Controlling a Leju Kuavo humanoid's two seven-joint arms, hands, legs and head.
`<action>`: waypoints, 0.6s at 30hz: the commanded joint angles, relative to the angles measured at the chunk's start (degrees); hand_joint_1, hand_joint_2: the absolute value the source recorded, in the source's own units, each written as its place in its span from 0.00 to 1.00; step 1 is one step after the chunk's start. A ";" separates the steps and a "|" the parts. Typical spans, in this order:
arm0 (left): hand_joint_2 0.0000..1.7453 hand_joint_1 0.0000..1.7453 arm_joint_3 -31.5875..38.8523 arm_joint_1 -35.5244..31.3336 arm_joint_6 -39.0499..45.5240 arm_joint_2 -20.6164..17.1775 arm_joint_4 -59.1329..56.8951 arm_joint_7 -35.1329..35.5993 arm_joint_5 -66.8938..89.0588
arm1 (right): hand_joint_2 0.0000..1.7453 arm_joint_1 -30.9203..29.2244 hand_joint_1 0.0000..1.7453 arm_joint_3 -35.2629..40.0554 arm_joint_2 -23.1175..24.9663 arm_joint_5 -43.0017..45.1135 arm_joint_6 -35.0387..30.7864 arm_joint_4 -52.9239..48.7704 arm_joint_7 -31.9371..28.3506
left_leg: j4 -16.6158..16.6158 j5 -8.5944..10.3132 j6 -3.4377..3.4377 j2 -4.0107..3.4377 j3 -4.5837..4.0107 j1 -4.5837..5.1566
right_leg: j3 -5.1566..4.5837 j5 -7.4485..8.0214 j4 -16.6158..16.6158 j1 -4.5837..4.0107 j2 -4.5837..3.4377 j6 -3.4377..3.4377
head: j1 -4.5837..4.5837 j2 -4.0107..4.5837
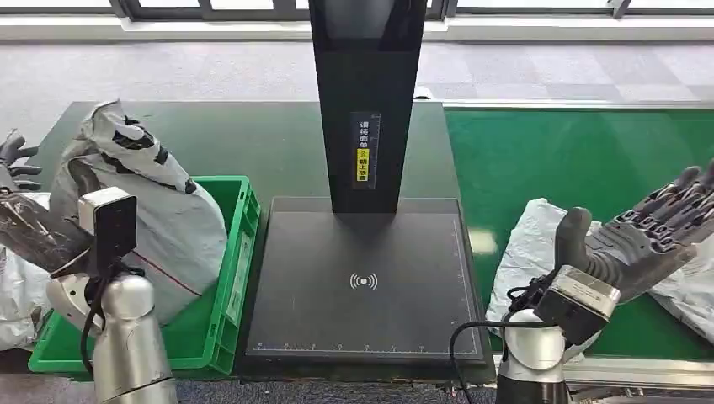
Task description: Moved the parcel from conveyor to table for the left to box.
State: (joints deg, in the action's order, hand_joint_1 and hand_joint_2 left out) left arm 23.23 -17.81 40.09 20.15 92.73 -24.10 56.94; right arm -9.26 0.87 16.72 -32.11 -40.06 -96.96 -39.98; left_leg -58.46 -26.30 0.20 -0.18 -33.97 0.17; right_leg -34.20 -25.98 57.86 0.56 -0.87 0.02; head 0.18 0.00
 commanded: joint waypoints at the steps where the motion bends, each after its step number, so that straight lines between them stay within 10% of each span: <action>1: 1.00 0.00 0.65 -3.07 -0.09 -0.15 -8.55 2.57 2.85 | 1.00 4.25 0.00 -1.20 3.28 -0.27 0.06 3.11 -0.02 | 0.18 0.02 0.08 0.19 0.23 -0.07 | 0.30 -0.04 -0.18 -0.07 0.25 -0.03 | -0.02 0.02; 18: 1.00 0.00 2.17 -1.71 -0.09 -0.15 -2.03 -1.95 -4.90 | 1.00 3.90 0.00 -1.69 3.28 -0.65 0.06 5.38 -0.02 | 0.11 -0.03 0.07 -0.01 0.17 -0.08 | 0.21 -0.01 -0.14 -0.08 0.05 -0.03 | -0.02 0.02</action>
State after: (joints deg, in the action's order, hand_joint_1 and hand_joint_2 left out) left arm 23.19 -18.68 40.09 20.50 88.30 -21.07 59.05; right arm -9.24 0.87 16.70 -32.61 -40.06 -95.56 -39.98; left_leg -58.46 -26.29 0.20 -0.19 -33.98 0.17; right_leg -34.19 -25.98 57.86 0.56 -0.87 0.02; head 0.15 0.02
